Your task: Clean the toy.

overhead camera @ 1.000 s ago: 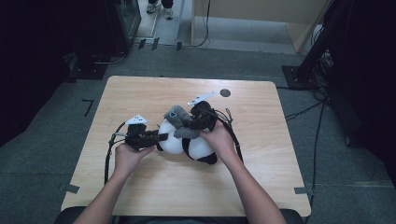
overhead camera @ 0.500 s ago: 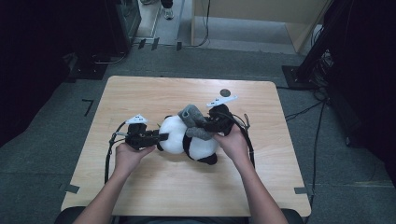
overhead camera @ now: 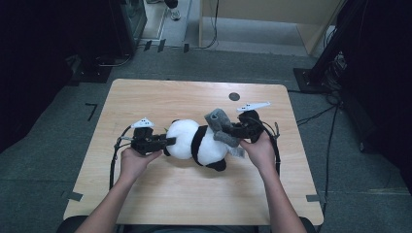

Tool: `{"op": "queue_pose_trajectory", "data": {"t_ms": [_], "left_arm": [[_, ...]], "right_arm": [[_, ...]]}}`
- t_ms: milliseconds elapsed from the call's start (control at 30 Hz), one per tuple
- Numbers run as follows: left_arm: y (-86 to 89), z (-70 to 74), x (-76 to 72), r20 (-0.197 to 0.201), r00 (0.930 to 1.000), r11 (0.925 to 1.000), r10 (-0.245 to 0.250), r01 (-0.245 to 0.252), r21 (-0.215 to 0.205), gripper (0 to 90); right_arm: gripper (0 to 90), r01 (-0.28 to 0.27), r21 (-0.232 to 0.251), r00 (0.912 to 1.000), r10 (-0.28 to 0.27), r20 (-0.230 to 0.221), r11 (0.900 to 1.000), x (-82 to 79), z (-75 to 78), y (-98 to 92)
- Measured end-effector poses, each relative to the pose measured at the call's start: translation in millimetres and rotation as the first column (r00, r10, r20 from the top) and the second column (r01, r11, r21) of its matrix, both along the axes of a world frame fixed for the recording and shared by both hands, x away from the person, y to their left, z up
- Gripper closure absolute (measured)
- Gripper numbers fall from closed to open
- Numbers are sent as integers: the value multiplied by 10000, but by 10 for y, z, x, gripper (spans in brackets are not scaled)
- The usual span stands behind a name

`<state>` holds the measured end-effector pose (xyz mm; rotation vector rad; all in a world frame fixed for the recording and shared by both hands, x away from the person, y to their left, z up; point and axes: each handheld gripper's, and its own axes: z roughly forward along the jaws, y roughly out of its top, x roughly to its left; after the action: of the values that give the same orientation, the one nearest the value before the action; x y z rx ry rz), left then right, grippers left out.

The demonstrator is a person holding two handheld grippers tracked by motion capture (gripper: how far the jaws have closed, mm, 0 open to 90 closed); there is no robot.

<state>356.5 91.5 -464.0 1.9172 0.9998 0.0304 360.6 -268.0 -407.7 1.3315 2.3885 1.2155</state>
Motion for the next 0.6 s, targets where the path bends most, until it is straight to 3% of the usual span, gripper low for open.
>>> {"op": "queue_pose_trajectory", "data": {"t_ms": [67, 233, 433, 500, 600], "left_arm": [[-1, 1, -1, -2, 10000, 10000, 7, -7, 1, 631], [5, -4, 0, -42, 10000, 10000, 16, -16, -45, 631], [11, -4, 0, -22, 10000, 9999, 11, -11, -151, 630], [11, -1, -7, 14, 10000, 9999, 17, -17, -100, 630], [10, -2, -12, 34, 10000, 9999, 68, -67, -128, 629]], "right_arm": [[747, 18, 75, 10000, -18, -3, 10000, 0, -33, -48], [743, 318, -334, 9995, -320, -67, 9989, 21, -78, -118], [756, 625, -240, 9976, -632, -295, 9978, 33, -100, -212], [757, 669, -56, 9975, -670, -205, 9977, 6, -23, -228], [756, 438, 131, 9984, -442, 345, 9990, -71, 180, -169]]}}
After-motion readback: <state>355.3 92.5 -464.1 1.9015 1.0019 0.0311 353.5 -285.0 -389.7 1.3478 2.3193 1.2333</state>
